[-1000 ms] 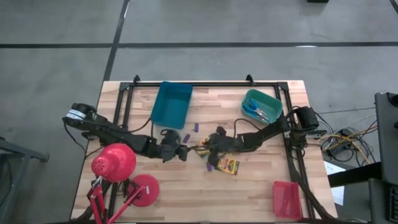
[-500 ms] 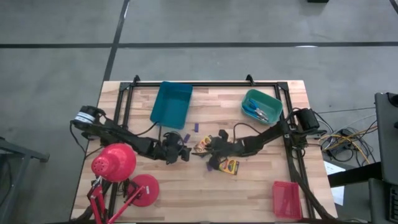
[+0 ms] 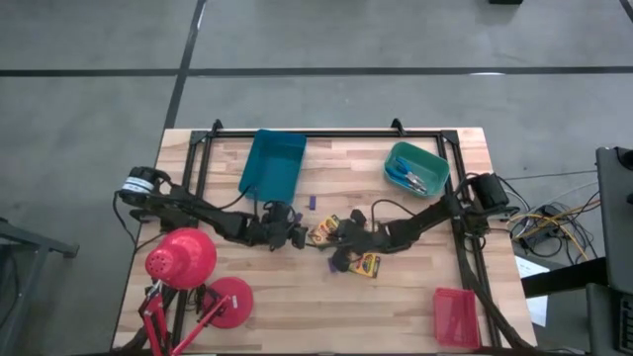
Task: Pick & Place School Supplies
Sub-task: Put the yellow crayon box into the blue bin
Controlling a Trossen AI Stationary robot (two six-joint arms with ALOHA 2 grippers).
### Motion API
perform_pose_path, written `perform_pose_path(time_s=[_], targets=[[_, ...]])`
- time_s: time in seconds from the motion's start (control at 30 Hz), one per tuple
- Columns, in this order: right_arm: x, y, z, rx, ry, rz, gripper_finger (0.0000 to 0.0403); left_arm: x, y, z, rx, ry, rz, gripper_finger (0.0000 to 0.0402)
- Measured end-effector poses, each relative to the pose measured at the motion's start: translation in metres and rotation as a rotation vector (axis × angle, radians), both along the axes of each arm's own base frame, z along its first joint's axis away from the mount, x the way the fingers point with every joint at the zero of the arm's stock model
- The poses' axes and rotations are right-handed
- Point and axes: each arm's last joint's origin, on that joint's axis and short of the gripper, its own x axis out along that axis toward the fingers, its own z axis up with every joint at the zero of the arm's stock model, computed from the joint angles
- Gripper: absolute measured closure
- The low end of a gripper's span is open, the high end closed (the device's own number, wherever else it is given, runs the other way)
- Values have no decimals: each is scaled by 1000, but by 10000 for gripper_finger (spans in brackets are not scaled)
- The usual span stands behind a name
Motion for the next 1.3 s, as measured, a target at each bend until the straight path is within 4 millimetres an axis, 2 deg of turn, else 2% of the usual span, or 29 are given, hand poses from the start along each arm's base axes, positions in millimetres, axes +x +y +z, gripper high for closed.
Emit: perform_pose_path(time_s=[0.13,0.2,0.37,0.43,0.57,0.7,1.0,1.3], targets=[[4,4,5,3,-66,-5,351,0,2,0,0,-1,7,225],[8,4,-1,-20,-55,-26,351,1,2,0,0,-1,7,225],[29,11,-31,-102,23,21,351,1,2,2,13,-4,-4,225],[40,13,-34,-118,13,14,351,1,2,3,13,-7,-5,225],[48,14,-37,-154,56,-8,351,0,2,3,9,2,-12,225],[51,15,-32,-176,133,13,351,0,2,3,7,2,-15,225],[52,30,-28,-133,267,177,351,0,1,3,-2,1,-19,225],[46,47,-29,-140,290,275,351,0,1,3,-8,1,-24,225]])
